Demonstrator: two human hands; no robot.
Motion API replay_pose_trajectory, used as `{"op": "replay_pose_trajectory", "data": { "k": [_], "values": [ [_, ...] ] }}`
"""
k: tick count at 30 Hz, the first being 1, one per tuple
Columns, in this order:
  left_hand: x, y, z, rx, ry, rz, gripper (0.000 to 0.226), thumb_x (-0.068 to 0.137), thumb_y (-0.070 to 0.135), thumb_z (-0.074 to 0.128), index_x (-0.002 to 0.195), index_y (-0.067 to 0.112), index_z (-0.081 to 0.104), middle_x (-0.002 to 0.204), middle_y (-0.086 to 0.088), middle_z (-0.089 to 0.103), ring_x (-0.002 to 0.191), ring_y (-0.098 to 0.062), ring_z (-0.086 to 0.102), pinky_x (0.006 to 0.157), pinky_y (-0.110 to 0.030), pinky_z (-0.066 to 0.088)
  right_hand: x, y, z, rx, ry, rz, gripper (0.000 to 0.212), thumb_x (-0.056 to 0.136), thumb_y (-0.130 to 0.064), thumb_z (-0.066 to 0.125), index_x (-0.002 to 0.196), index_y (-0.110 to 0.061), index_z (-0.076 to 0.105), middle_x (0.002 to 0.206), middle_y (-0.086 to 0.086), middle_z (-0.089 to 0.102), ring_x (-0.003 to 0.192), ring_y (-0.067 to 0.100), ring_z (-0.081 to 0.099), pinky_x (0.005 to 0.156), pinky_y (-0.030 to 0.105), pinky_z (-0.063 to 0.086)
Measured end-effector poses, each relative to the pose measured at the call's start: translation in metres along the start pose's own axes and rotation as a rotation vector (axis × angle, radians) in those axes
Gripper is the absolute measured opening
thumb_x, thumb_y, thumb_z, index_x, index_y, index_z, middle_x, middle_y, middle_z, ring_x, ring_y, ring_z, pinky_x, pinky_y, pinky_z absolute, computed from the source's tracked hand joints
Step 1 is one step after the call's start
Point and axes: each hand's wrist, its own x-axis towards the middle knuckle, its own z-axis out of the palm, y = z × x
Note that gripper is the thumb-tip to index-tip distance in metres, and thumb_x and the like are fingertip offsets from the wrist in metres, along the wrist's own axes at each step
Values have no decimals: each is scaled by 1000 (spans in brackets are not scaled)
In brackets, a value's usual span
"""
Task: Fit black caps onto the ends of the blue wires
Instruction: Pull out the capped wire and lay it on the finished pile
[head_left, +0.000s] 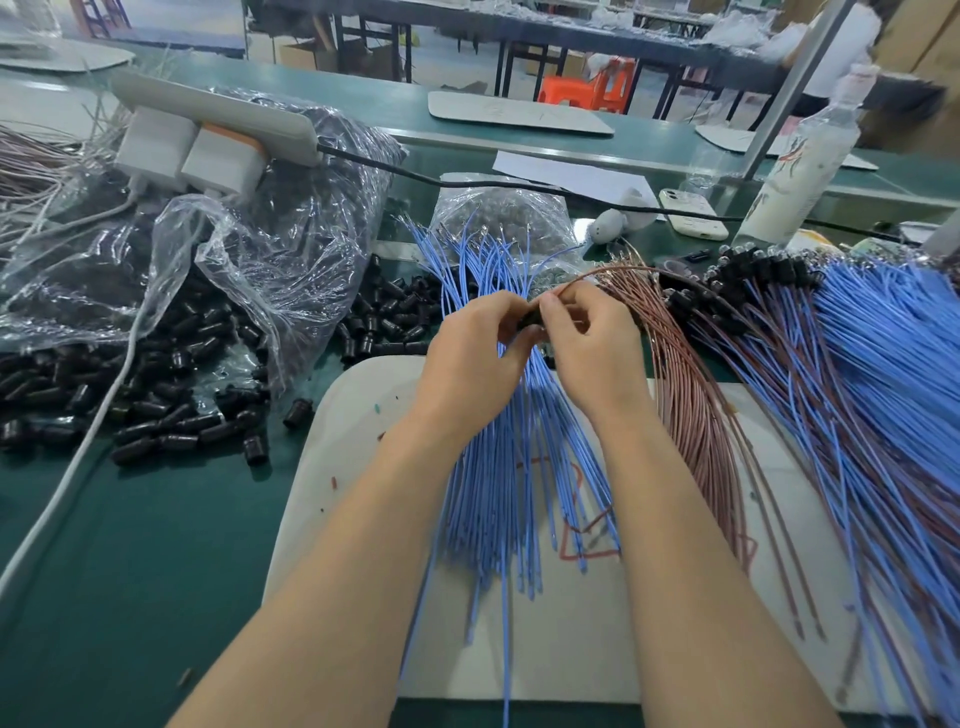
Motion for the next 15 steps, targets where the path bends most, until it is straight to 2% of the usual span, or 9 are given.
{"op": "replay_pose_trajectory", "data": {
  "k": [2,3,6,8,9,11,13,15],
  "values": [
    [1,1,-1,-56,31,-15,10,91,18,61,98,12,66,79,12,62,75,1,57,70,-9,44,-1,-3,2,109,8,32,15,96,-24,52,97,-18,66,78,-8,64,82,13,64,83,41,53],
    [1,1,-1,-76,37,-16,9,91,17,61,98,12,65,78,14,60,73,4,56,67,-6,41,-2,-4,3,176,24,51,16,97,-28,51,98,-21,65,79,-7,65,83,15,65,85,43,53],
    [1,4,-1,-101,27,4,9,91,15,60,99,12,64,79,15,59,74,4,55,68,-4,40,-2,-5,3,312,92,75,21,99,-29,48,92,-26,67,79,-5,68,79,14,65,85,44,54],
    [0,6,-1,-128,24,22,10,91,12,60,100,11,65,81,12,61,75,3,56,68,-3,39,-1,-4,4,242,105,60,26,98,-25,48,87,-20,72,74,-7,67,71,7,63,75,38,52],
    [-1,8,-1,-141,31,21,11,91,12,60,100,11,65,82,12,62,76,3,57,68,-4,40,-1,-3,5,188,99,49,27,97,-25,48,86,-17,72,71,-8,67,68,4,61,71,35,50],
    [0,11,-1,-230,61,-48,10,91,12,60,100,11,65,83,9,65,76,0,60,70,-10,45,-3,-5,9,164,43,52,28,99,-28,45,93,-17,70,77,-5,69,75,7,64,74,35,52],
    [6,11,-5,-506,109,-229,9,92,13,60,100,9,63,85,-1,66,77,-12,62,72,-24,52,-7,-10,11,241,-61,65,23,100,-32,45,105,-18,62,79,-1,69,74,10,67,71,32,55],
    [10,7,-12,-858,112,-448,10,94,15,56,97,7,61,81,-5,62,70,-16,58,63,-28,48,-12,-18,11,264,-154,43,16,97,-26,53,111,-17,52,64,-5,63,55,8,57,58,24,47]
  ]
}}
